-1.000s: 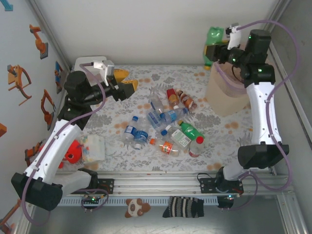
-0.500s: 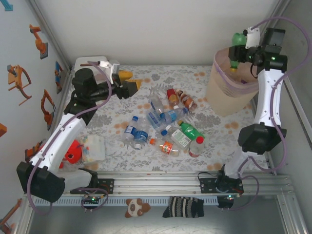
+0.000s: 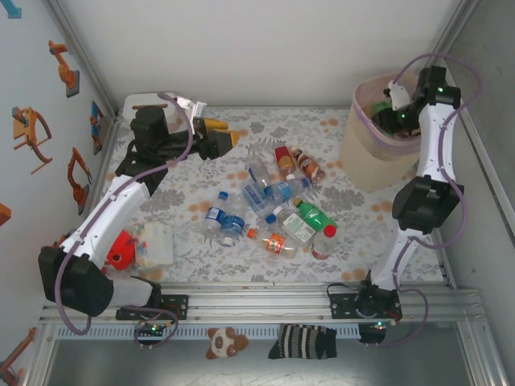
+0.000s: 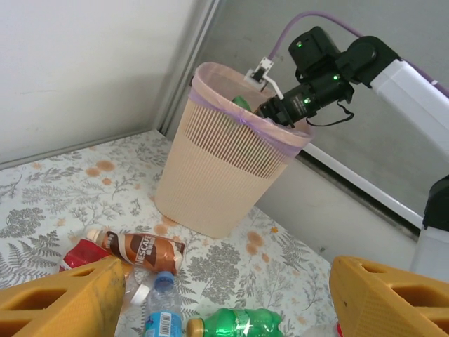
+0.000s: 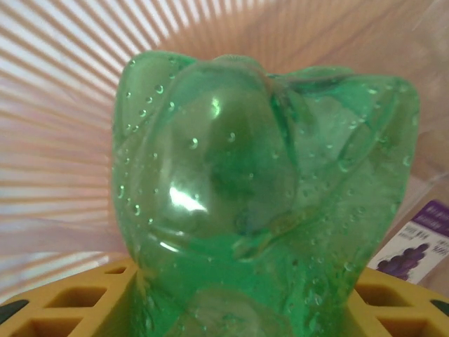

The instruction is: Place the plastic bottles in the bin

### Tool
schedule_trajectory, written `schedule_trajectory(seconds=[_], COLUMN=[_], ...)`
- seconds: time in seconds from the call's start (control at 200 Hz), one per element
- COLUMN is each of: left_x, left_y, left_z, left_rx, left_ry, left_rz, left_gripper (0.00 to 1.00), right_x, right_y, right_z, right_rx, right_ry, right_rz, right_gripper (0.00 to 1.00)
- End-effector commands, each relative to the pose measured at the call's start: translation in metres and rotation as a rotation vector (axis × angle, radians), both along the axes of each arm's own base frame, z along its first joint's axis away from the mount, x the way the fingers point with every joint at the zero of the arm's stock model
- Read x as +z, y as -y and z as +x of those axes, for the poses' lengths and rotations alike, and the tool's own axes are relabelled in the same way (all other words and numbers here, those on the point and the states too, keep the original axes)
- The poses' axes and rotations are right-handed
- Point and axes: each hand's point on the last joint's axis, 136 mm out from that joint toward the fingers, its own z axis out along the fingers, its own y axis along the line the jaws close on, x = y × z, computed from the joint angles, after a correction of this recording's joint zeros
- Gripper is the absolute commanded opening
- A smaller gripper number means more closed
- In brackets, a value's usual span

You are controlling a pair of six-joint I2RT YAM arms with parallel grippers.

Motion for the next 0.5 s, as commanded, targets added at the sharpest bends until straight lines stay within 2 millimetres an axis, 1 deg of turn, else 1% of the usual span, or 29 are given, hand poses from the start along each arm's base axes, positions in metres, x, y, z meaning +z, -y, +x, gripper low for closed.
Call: schedule_trajectory(seconds=[0.0,0.245,0.386,0.496], left_x=[0.012,0.007,0.004,0.001], left_y=[0.001,0.001,-0.001,-0.002], left_z=[-0.003,-0.002,-0.003,-0.003], left_rx=[-0.025,-0.019,-0.009,-0.001], left_ry=[0.005,-0.014,-0.018,-0.022], left_rz=[-0.022,-0.023,-0.016,-0.012], left_gripper=[0.75,0.74,0.74,0.74], right_x=[-0.016,-0.071,-0.098,-0.115], right_y=[-0.004,-0.01,-0.015,-0.02], right_z=[-0.015,-0.014,-0.009,-0.004], right_rx=[0.059,0.099,0.116,0.126], right_ry=[-0.092,-0.245,-0.298,-0.327], right_rz=[-0.005,0.022,0.032,0.039], right_gripper=[0.47,0.47,0.49,0.5])
